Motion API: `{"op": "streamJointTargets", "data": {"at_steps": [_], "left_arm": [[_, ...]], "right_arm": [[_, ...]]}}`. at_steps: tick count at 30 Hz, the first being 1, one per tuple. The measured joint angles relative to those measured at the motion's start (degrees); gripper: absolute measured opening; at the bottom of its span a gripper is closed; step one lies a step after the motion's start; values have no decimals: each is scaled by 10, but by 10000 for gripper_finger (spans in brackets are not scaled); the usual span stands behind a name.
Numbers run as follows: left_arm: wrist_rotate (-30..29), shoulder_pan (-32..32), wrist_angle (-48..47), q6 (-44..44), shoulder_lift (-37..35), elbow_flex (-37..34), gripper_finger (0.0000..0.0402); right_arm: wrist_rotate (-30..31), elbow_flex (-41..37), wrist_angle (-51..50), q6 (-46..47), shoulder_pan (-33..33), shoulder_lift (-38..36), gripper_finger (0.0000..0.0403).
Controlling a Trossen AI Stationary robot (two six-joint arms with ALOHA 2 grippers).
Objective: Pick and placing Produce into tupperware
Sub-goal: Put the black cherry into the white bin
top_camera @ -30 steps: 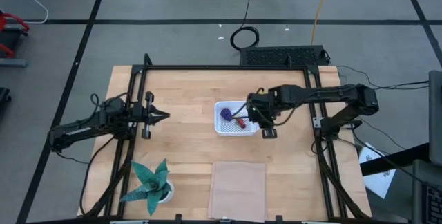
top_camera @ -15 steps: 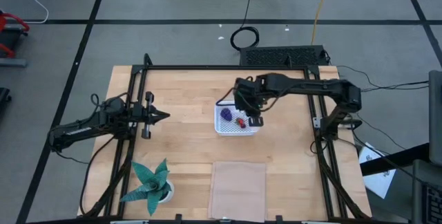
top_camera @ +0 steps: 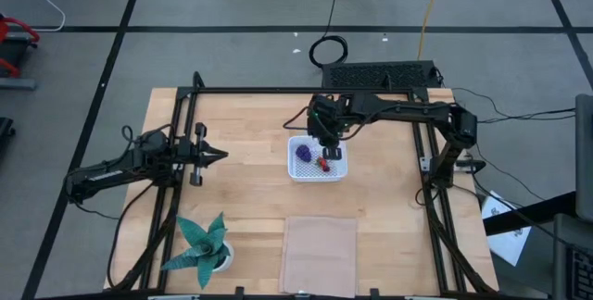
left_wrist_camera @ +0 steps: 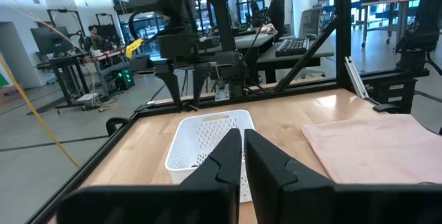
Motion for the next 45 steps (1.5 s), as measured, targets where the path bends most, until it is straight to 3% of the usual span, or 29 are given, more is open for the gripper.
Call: {"op": "streamJointTargets", "data": {"at_steps": [8,22,31,37,45], "left_arm": [[0,0,0,0,0,0,2],[0,0,-3,4,0,0,25],[-10,0,-3,3,0,0,2],[-10,0,-3,2,0,0,15],[-10,0,-2,3,0,0,27]], "right_arm": [[-1,0,20,21,-12,1,106],[-60,-16,34,-29,-6,37,107],[-61,-16,35,-128,1,65,107],[-62,-16,52,-218,22,80,107],[-61,-16,92,-230,29,86,107]]}}
